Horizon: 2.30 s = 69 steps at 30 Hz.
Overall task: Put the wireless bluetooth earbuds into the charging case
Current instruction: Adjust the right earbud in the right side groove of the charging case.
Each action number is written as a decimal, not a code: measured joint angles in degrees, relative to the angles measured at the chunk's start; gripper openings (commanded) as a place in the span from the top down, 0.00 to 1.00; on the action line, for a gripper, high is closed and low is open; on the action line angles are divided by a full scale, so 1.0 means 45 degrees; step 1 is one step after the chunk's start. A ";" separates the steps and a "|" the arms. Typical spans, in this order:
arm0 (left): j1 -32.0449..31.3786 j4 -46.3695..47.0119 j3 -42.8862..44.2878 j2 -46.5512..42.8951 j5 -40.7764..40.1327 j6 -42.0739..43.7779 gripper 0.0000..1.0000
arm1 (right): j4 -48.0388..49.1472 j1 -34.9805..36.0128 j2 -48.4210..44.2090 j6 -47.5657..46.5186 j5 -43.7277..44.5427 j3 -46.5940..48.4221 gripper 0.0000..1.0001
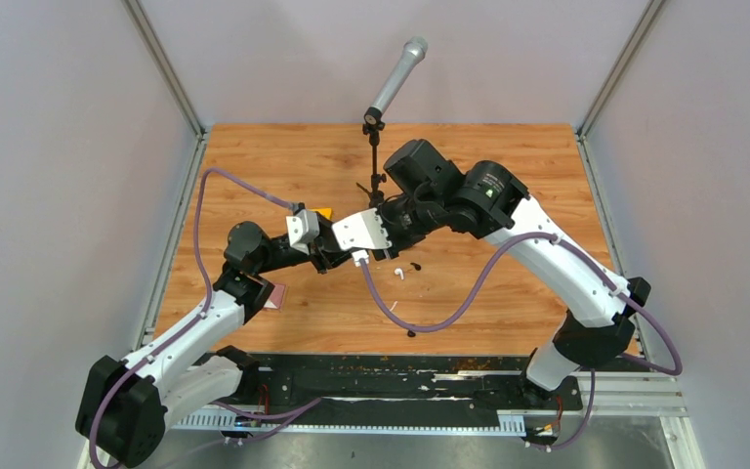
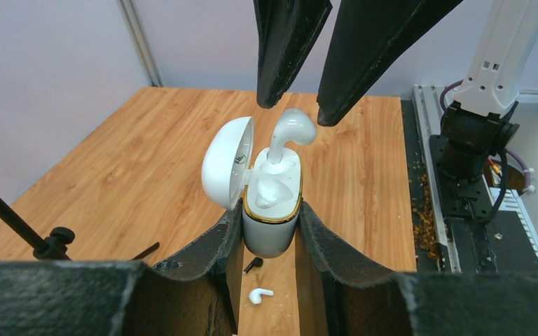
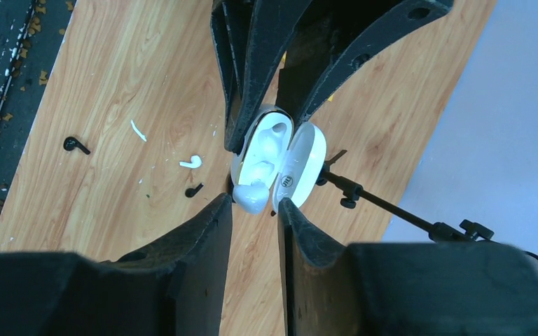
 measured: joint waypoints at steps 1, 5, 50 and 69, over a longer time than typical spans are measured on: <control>0.0000 -0.0015 0.0000 0.0000 0.0024 0.0044 1.00 | -0.0005 0.0000 0.0015 -0.0073 0.0000 -0.0053 0.70; 0.0000 -0.0087 0.0005 0.0005 0.0044 0.0136 1.00 | -0.0097 0.0000 0.0019 -0.0418 0.0000 -0.0219 0.70; 0.0107 -0.0738 0.0005 0.0049 -0.0194 0.0894 1.00 | -0.0646 -0.0063 0.1583 0.4070 0.0952 0.1336 0.78; 0.0112 -0.0335 -0.0092 -0.0005 -0.0729 0.0583 1.00 | -0.0738 -0.0121 0.2079 0.6951 0.2307 0.2686 0.64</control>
